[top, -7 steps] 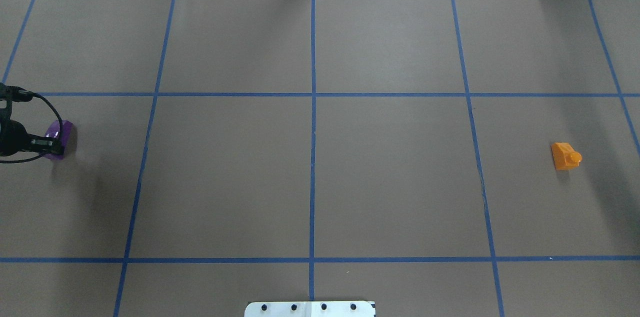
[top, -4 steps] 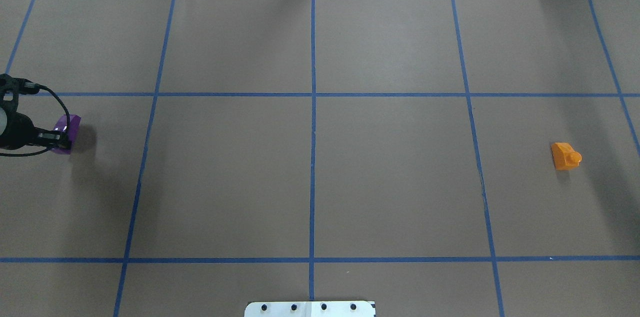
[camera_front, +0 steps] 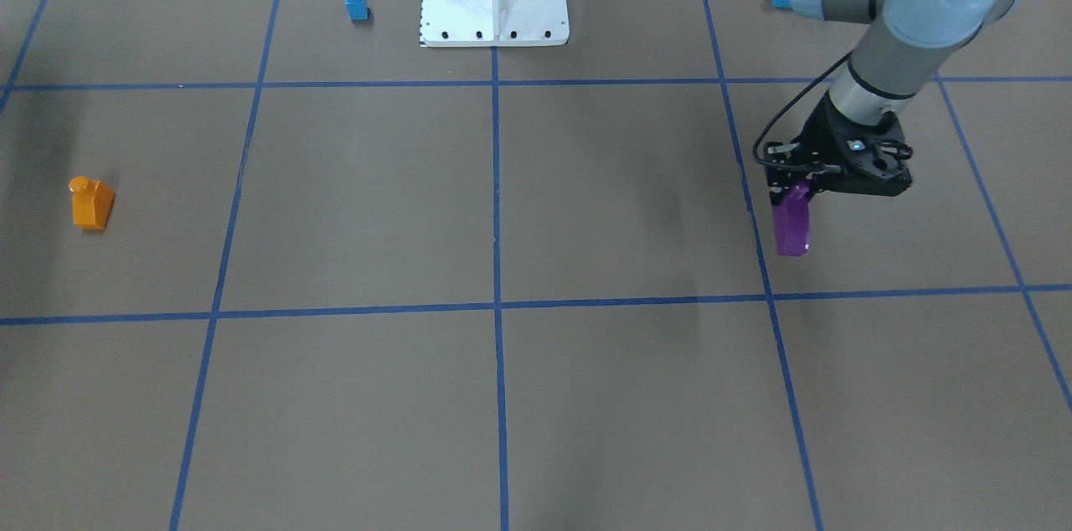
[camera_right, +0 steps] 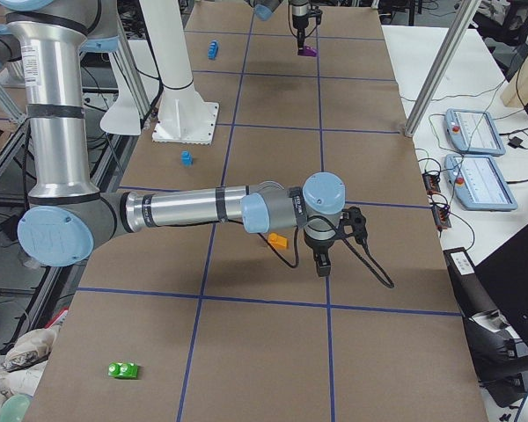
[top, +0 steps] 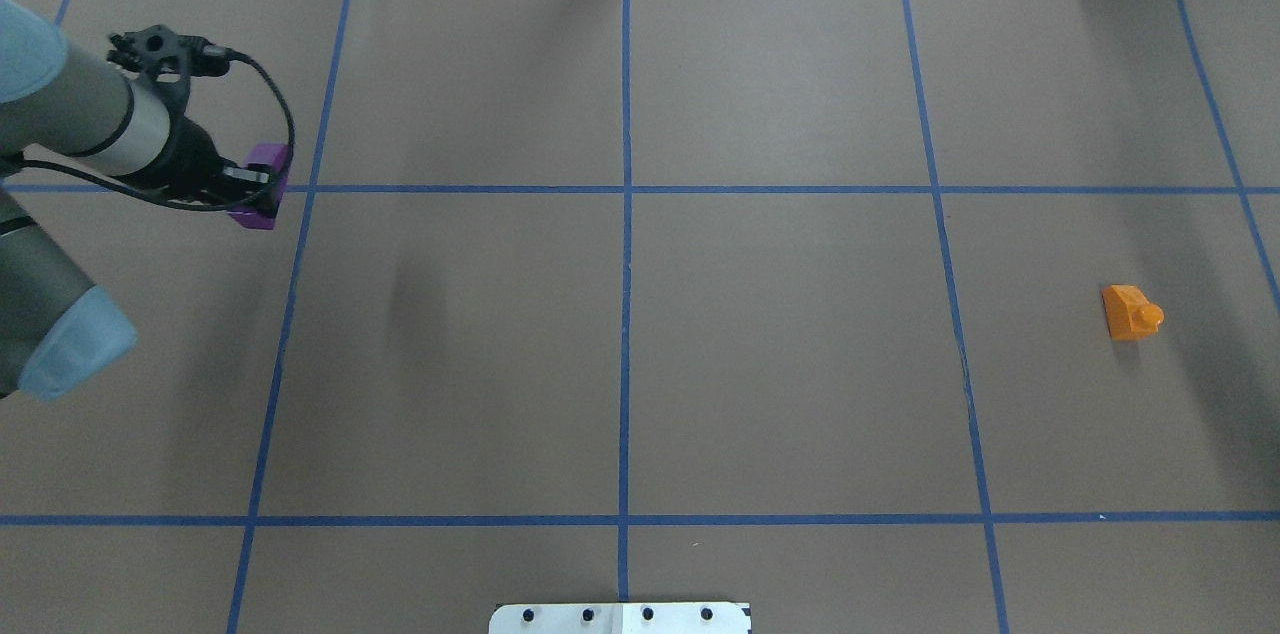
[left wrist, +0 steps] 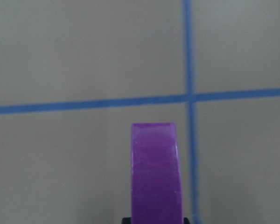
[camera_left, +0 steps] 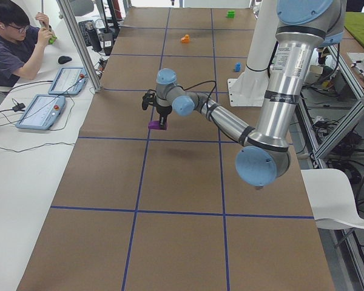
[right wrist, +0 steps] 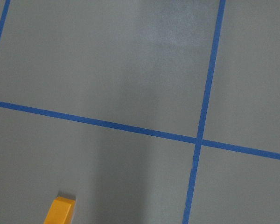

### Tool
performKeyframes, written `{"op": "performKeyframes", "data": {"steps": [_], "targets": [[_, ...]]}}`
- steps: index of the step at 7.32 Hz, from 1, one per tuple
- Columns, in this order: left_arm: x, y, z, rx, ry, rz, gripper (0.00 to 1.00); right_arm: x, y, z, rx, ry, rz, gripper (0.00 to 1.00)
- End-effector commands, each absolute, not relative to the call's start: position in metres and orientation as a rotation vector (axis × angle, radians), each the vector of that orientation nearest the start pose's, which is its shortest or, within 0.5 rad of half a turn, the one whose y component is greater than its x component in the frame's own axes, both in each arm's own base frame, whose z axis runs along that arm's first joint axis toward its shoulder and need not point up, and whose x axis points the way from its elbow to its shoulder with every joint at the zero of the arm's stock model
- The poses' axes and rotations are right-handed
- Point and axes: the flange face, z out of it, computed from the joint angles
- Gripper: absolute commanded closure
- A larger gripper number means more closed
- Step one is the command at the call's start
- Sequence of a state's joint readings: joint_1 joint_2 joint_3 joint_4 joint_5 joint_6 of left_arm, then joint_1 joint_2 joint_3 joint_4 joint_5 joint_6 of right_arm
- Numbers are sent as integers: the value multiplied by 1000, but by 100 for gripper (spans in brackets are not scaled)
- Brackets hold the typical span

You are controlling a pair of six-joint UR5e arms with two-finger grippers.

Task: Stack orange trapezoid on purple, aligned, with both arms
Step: 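Carry the purple trapezoid with the left gripper to the table center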

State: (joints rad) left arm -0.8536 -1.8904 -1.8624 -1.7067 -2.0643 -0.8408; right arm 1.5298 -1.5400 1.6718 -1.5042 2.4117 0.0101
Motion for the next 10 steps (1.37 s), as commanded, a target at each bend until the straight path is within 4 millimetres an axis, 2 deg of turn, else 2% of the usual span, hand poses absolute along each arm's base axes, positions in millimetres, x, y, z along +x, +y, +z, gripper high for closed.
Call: {"op": "performKeyframes", "data": {"steps": [1,2,3,4,5,6,7,8,10], "targets": [[409,-498,242,243,887,177,100,38,-514,584,159,-847,-108,0],[456,-489,219,289,862,209,100,38,-514,585,157,-847,-109,0],[500,-490,186,326,850,231,100,38,-515,593,143,-847,-101,0],[550,-499,162,308,838,253,100,37,-517,593,142,-847,-103,0],[584,-516,133,302,818,253,100,37,-517,591,145,-847,-104,0],[603,-516,139,294,811,258,100,37,-517,594,141,-847,-102,0],[615,-520,152,313,817,258,100,37,-518,594,139,-849,-102,0],[632,-512,161,312,830,271,100,37,-518,593,140,-850,-101,0],[638,-511,172,304,816,285,100,37,-518,593,140,-850,-101,0]]}}
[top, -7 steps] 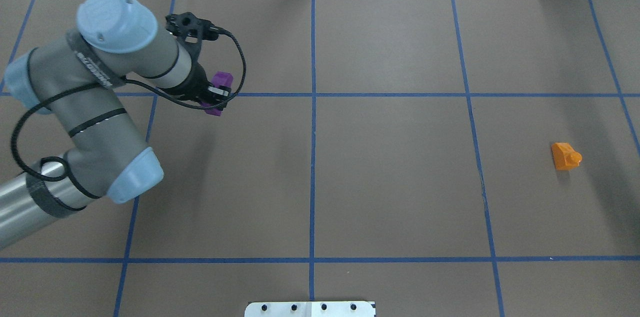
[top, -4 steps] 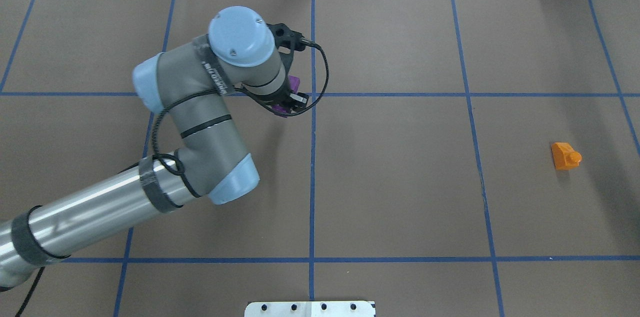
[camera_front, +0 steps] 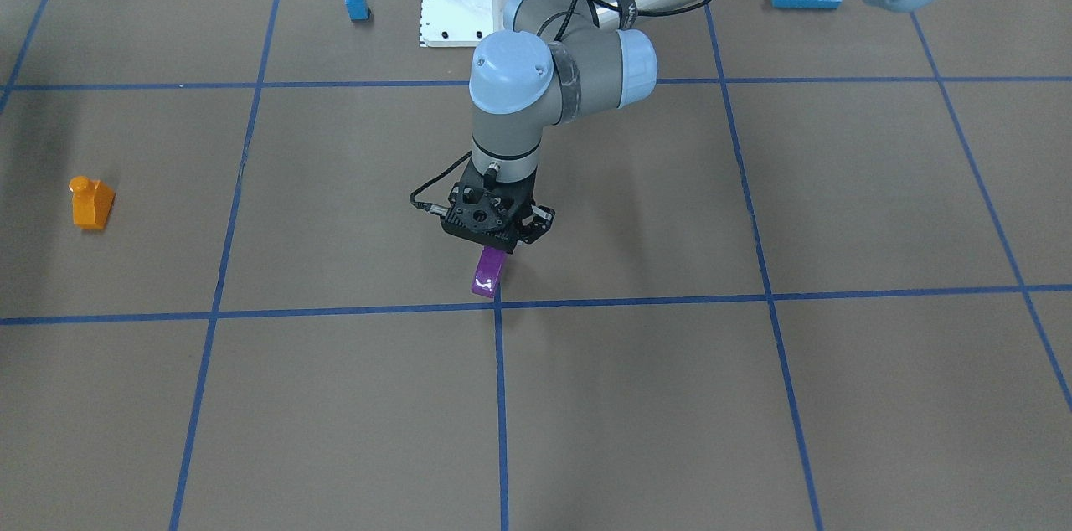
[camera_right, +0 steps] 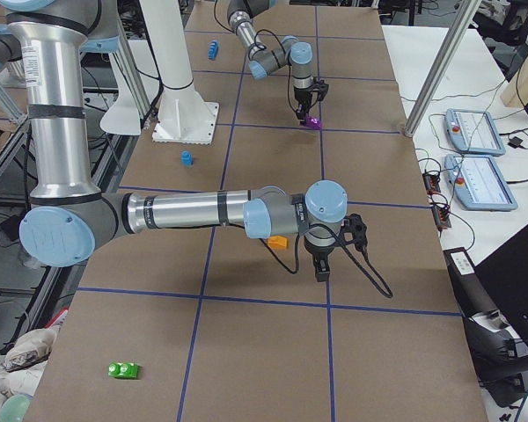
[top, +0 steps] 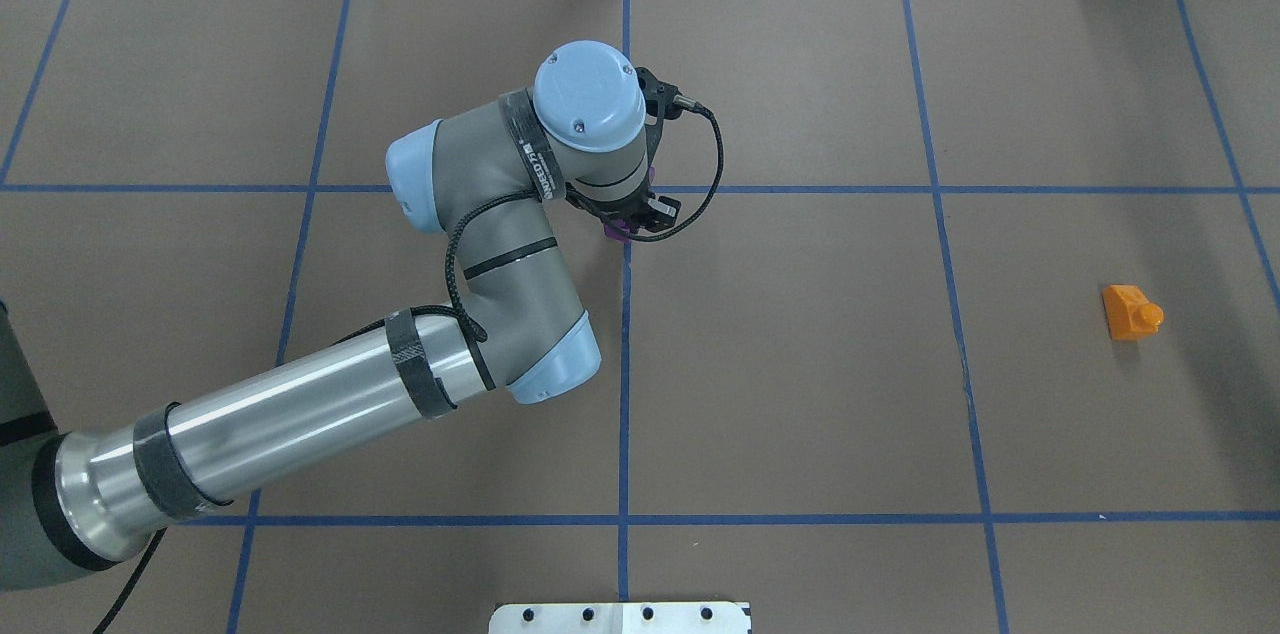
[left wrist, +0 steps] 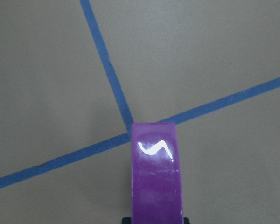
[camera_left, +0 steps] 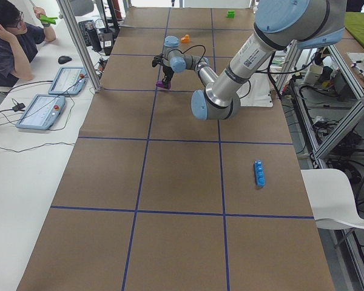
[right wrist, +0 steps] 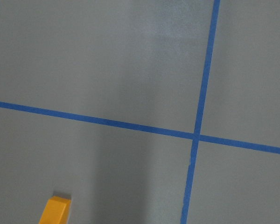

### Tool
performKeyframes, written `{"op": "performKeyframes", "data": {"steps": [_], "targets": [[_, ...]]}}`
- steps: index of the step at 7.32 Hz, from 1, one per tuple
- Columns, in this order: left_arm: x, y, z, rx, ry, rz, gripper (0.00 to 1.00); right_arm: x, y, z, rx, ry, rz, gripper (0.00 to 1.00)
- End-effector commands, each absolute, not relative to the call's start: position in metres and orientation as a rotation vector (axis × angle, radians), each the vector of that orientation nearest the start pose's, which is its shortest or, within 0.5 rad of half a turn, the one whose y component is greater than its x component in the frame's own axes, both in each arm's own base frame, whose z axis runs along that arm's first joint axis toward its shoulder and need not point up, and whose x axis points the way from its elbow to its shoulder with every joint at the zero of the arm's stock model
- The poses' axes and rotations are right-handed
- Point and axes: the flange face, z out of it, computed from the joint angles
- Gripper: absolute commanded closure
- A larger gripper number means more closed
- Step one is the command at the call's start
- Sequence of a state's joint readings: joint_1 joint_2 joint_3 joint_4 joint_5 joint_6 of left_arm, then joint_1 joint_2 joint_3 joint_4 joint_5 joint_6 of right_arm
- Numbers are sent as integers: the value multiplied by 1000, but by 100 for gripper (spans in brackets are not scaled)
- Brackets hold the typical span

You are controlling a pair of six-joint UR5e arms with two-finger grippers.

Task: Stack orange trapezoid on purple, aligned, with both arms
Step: 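Carry the purple trapezoid with the left gripper to the table center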

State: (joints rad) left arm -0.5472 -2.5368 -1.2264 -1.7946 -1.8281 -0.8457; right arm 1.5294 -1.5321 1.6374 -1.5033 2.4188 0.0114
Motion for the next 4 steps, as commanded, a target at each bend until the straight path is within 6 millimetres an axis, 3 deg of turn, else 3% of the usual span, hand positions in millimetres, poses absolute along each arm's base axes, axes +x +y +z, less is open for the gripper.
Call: {"op": "performKeyframes", "data": {"steps": [1,3,4], "targets": [[638,-516,177,299,806,281,72,37,-519,593,141,-850,-101,0],[637,-516,178,299,806,277,0,37,-519,590,146,-852,-104,0],[634,-519,176,301,811,266,0,37,-519,587,151,-852,-106,0]]}}
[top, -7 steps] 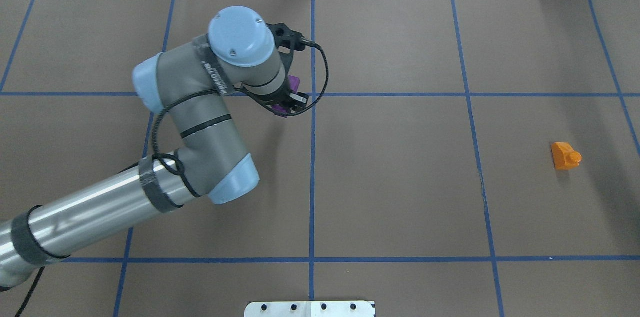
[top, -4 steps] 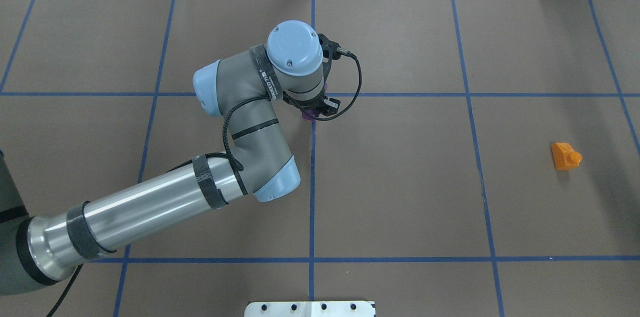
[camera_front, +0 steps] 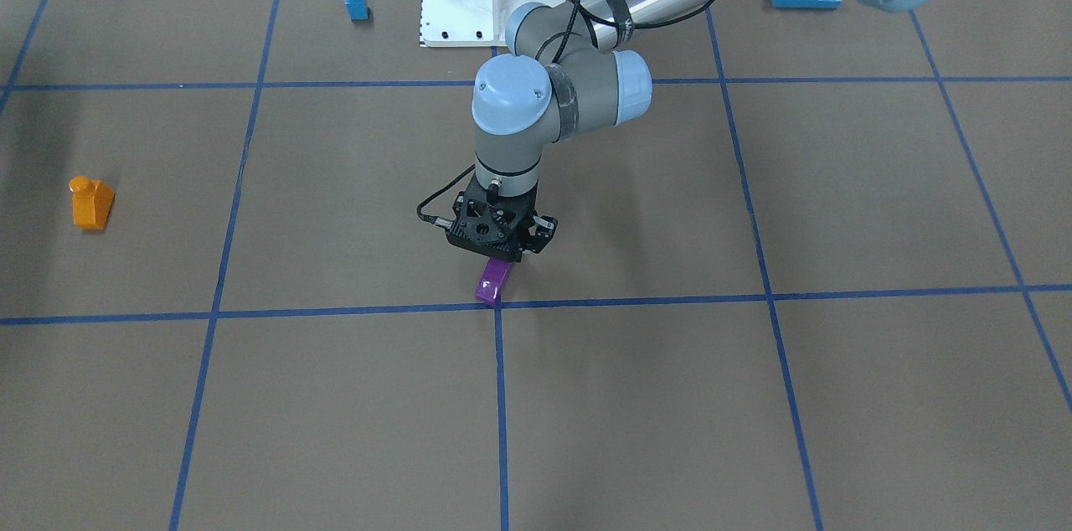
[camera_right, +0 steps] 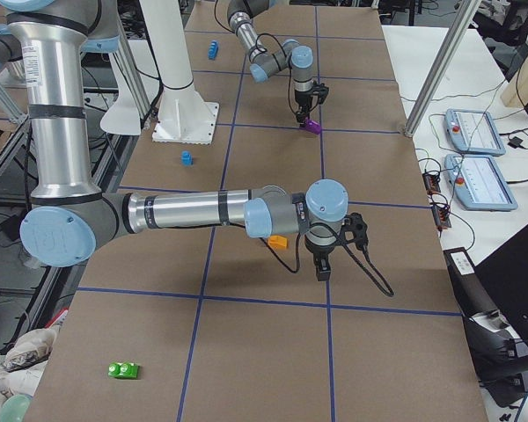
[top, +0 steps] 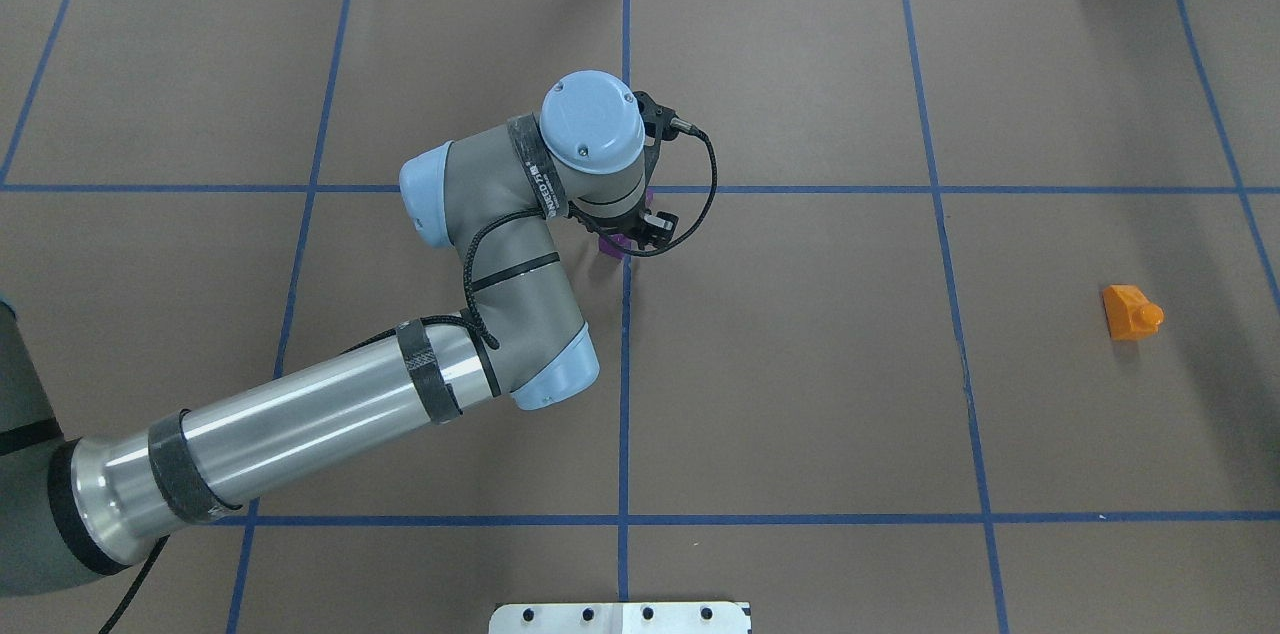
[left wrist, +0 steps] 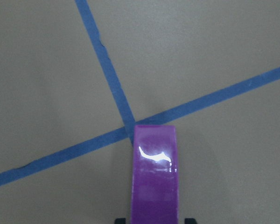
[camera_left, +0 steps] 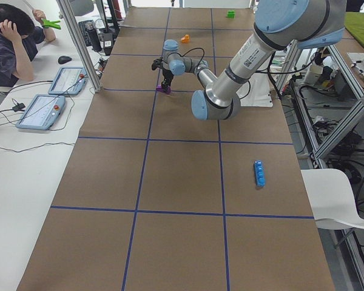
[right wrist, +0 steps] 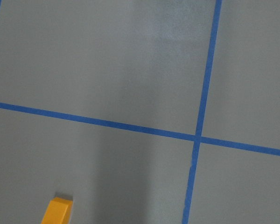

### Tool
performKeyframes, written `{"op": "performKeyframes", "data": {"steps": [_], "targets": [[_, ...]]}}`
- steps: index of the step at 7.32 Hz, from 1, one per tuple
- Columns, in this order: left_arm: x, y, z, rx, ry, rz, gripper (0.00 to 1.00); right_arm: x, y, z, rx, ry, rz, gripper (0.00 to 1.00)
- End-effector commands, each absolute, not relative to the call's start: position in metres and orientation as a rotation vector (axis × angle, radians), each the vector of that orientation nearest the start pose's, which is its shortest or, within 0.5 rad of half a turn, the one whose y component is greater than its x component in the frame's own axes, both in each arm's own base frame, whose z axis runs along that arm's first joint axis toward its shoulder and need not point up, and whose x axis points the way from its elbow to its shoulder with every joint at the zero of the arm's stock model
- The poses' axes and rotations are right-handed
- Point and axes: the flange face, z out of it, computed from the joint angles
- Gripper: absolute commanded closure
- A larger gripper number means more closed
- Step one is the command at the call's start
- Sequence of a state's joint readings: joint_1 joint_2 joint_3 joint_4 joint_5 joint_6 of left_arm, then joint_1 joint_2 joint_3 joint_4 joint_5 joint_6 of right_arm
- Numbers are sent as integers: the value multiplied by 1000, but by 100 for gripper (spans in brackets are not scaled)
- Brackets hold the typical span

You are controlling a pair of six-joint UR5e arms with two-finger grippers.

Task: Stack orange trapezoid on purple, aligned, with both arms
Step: 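Carry the purple trapezoid with the left gripper to the table center, then release the purple trapezoid with the left gripper while the right gripper reaches out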

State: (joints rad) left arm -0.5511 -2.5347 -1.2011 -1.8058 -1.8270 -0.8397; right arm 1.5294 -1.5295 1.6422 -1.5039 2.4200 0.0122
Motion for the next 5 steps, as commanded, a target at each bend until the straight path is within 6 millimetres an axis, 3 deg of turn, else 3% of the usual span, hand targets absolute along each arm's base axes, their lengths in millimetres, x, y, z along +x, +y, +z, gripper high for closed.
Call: {"op": "performKeyframes", "data": {"steps": [1,2,5], "targets": [[618,-534,168,308,821,244,0,31,-519,583,136,-869,-76,0],[603,-541,156,316,842,235,0,0,-514,555,123,-876,-41,0],[561,-557,142,275,823,195,0,-102,-468,552,148,-892,57,0]]}}
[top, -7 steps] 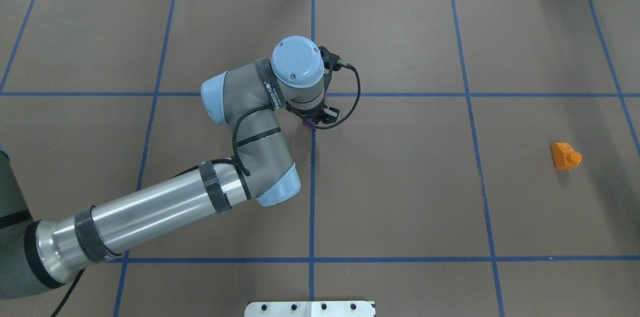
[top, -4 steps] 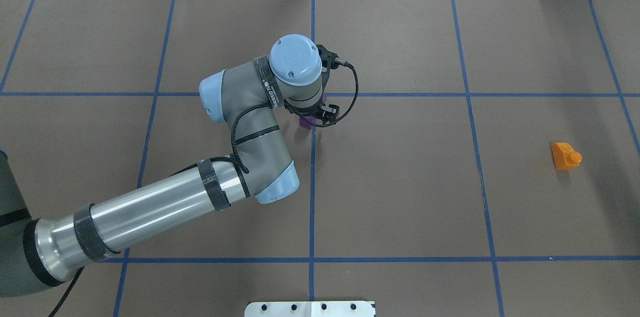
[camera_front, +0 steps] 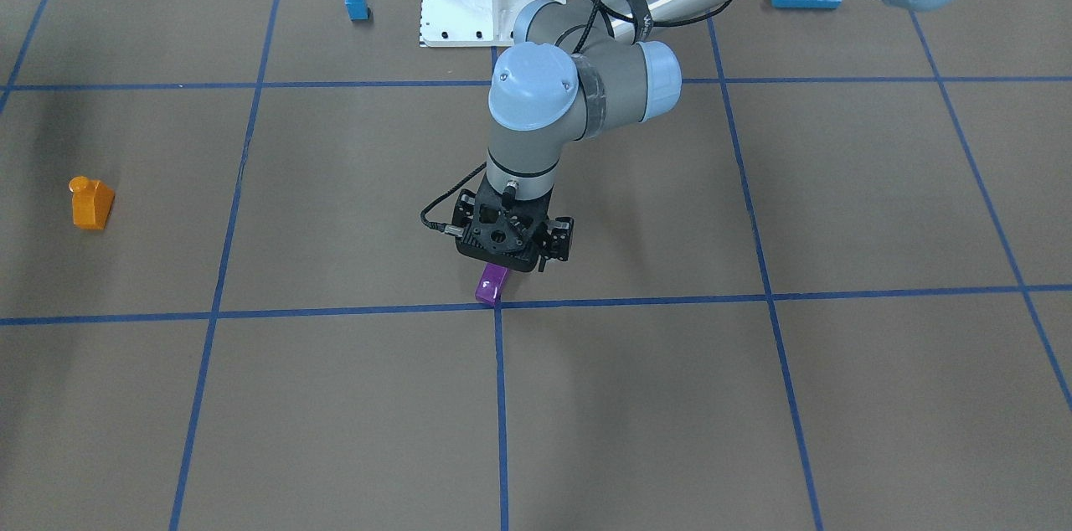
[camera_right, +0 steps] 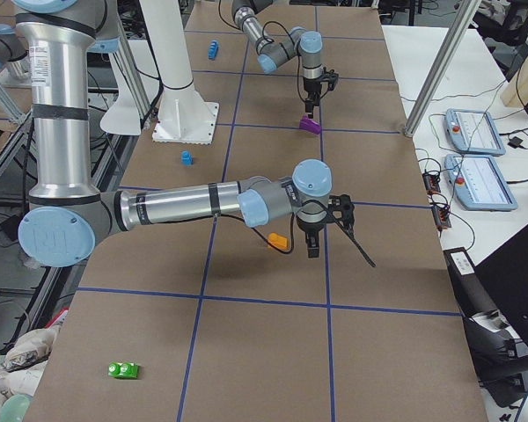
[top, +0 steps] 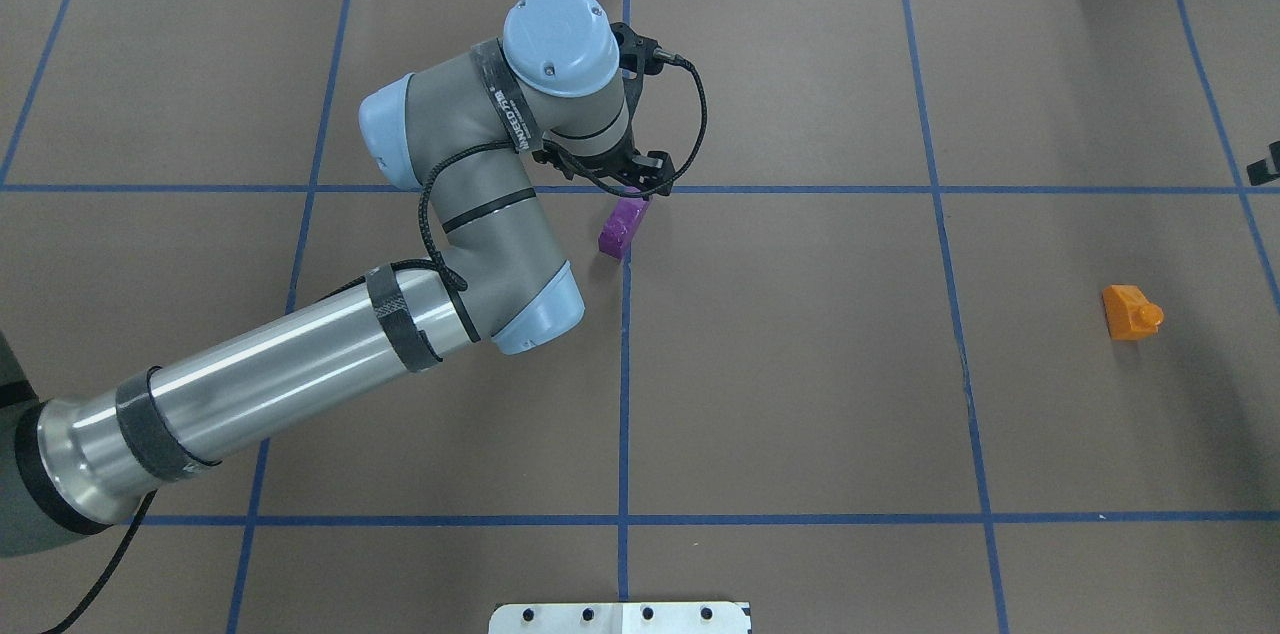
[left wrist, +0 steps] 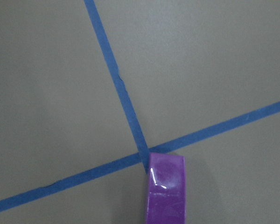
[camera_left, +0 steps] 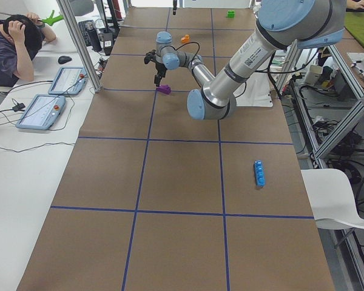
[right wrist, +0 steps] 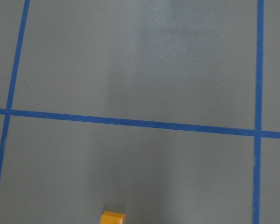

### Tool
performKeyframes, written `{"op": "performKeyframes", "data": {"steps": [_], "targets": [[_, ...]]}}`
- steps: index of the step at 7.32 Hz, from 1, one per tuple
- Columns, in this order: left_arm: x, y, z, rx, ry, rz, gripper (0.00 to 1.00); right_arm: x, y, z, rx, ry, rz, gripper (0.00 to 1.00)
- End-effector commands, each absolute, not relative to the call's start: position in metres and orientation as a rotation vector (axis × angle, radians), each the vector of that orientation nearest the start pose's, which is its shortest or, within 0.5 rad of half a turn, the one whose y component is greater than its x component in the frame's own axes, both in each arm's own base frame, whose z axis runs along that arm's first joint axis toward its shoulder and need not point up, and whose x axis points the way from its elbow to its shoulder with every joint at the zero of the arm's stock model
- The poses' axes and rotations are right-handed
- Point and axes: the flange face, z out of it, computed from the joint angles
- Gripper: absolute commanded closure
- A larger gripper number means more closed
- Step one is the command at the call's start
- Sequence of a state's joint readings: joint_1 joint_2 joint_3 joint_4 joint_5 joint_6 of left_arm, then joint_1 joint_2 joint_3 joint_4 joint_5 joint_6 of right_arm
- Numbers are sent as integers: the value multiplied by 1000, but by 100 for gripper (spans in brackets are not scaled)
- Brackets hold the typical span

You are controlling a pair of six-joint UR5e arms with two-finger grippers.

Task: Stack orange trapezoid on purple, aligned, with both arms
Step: 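Release the purple trapezoid with the left gripper while the right gripper reaches out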

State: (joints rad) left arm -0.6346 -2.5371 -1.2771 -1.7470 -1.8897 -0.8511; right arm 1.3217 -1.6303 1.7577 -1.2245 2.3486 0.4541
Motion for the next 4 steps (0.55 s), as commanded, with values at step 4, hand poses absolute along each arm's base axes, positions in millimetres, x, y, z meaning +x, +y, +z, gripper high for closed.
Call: {"op": "performKeyframes", "data": {"steps": [4], "targets": [[471,-538,141,228,807,159,0,-212,-439,563,88,-784,-8,0]]}}
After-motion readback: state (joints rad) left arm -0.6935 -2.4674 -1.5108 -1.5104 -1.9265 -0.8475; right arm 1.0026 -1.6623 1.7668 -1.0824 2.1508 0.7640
